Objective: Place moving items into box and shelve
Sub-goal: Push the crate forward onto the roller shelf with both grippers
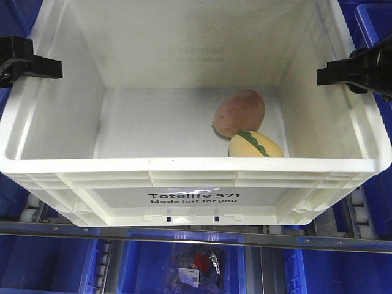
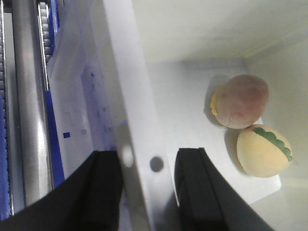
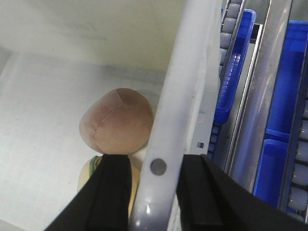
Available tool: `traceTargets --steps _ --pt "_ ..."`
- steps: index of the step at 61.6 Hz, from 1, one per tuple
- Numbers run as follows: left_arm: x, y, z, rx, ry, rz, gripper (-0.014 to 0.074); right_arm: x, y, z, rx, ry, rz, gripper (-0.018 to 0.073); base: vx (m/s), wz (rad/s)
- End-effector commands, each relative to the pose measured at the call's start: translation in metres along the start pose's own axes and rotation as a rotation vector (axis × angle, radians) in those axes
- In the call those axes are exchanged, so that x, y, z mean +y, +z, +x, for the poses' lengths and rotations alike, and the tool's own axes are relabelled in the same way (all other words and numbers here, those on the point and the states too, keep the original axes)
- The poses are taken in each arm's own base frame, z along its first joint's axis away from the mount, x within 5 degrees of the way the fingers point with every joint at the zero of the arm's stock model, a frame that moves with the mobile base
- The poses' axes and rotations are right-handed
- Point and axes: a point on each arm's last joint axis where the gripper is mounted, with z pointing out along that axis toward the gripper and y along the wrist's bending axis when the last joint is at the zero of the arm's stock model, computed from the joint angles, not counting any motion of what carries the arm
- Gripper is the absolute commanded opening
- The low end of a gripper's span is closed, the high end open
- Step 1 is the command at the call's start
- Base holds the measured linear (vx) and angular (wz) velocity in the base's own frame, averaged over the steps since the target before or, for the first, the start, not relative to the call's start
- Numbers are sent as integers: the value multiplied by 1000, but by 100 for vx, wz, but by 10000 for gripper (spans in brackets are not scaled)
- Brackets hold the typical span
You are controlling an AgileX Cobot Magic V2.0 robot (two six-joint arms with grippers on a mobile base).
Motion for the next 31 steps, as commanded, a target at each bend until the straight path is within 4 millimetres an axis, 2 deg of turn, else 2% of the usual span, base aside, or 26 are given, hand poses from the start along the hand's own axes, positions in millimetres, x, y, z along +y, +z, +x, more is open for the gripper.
traceTargets --steps 1,12,31 --pt "-14 -8 -20 -154 -42 94 3 13 -16 -22 -182 18 -76 -6 0 0" --pt "-6 9 -23 -125 -67 81 3 9 -5 -25 -175 28 -68 -6 0 0" --pt "8 24 -37 -220 -100 25 3 3 12 -33 -222 46 -40 -6 0 0"
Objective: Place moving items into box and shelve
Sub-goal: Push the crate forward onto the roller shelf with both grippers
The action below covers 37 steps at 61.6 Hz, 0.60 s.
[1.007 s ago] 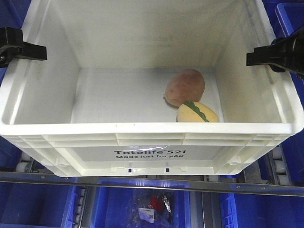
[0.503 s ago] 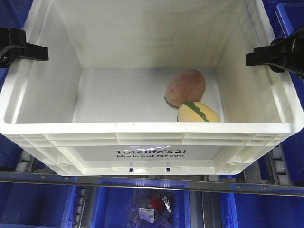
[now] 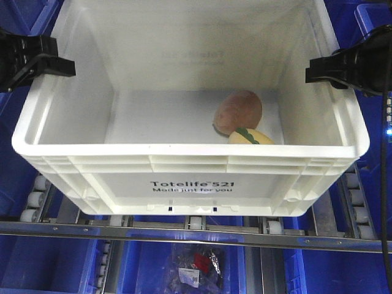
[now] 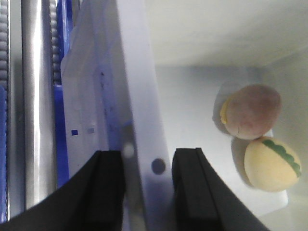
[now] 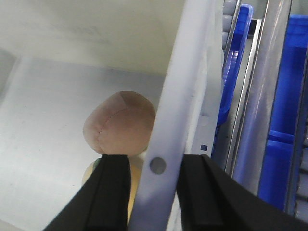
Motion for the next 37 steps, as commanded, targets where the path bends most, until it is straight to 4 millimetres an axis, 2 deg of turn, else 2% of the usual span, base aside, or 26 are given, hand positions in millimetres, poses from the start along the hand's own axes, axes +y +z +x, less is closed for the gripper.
traceTargets --steps 1,23,37 --pt "-14 -13 -23 -198 -39 60 3 12 -19 -26 -218 22 -59 -6 0 0" --pt "1 18 -30 -192 -131 57 3 8 -4 -28 -215 34 -45 -6 0 0" --pt "7 30 -30 -178 -130 51 4 6 2 -29 -206 37 -41 -6 0 0"
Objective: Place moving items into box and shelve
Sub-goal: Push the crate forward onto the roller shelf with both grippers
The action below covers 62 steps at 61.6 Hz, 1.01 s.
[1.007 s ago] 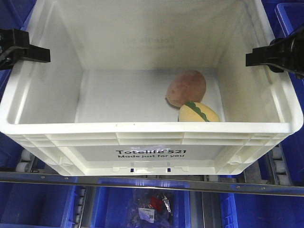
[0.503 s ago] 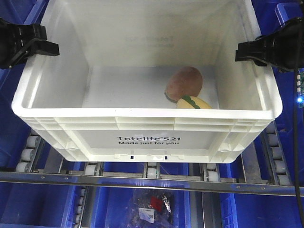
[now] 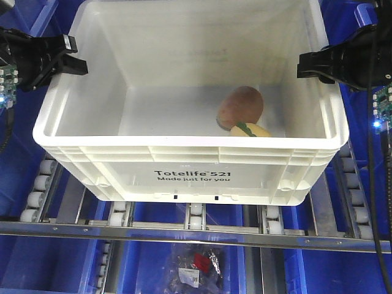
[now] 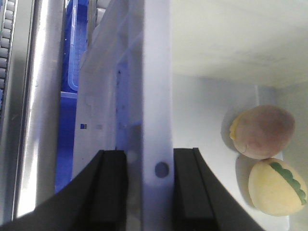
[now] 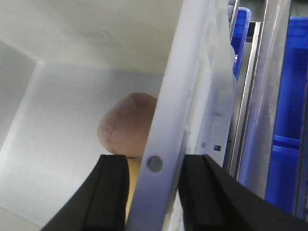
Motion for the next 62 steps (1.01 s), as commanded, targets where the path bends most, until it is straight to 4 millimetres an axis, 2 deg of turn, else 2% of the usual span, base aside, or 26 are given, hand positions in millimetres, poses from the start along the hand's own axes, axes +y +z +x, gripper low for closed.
traceTargets --steps 1,13,21,29,37,46,53,62 --pt "-18 -17 -21 -169 -42 71 4 12 -21 -24 -197 9 -48 -6 0 0" --pt "-17 -17 -22 -179 -21 62 32 11 -20 -25 -205 8 -44 30 0 0" --pt "-17 -15 -21 -168 -18 64 111 11 -20 -26 -211 7 -42 109 0 0" --pt "-16 -14 -21 -160 -17 62 265 11 -20 -26 -212 -3 -34 241 0 0" --pt "-16 -14 -21 -164 -17 61 472 9 -20 -25 -201 -36 -10 429 0 0" --pt "-15 -14 -22 -181 -5 43 623 8 -20 -25 -198 -47 3 638 0 0" --pt "-14 -14 -23 -191 -1 37 647 8 -20 -24 -197 -47 3 714 0 0" --pt "-14 -14 -23 -187 0 39 627 8 -20 -24 -193 -48 2 703 0 0"
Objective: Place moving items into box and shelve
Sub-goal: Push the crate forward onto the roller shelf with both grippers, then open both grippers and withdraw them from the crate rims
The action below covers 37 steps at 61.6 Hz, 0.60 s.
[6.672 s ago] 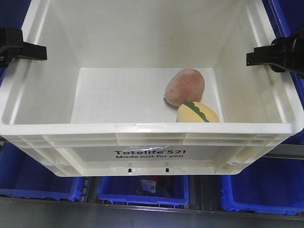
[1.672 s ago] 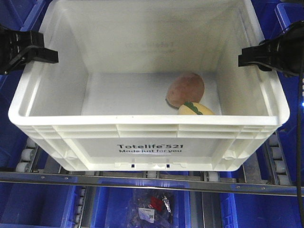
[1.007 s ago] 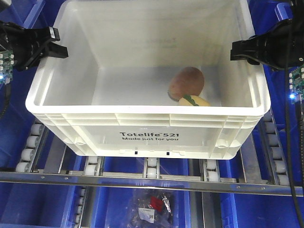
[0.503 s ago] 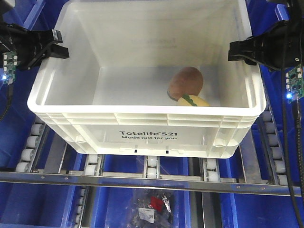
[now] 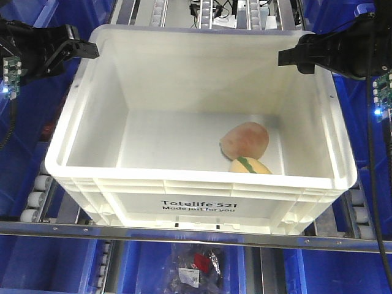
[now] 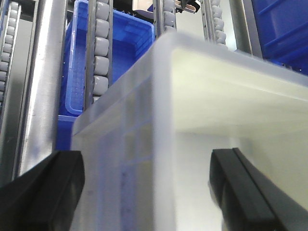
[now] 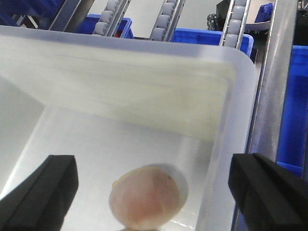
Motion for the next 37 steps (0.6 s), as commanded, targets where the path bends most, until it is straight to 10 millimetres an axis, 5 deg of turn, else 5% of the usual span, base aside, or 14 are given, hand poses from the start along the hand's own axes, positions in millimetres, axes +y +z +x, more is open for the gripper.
traceTargets --steps 1,37 --pt "-15 -19 -15 -110 7 35 624 3 -17 -17 -127 -11 2 699 0 0" --pt "-16 -19 -13 -89 9 42 530 3 -17 -17 -126 -11 1 462 0 0"
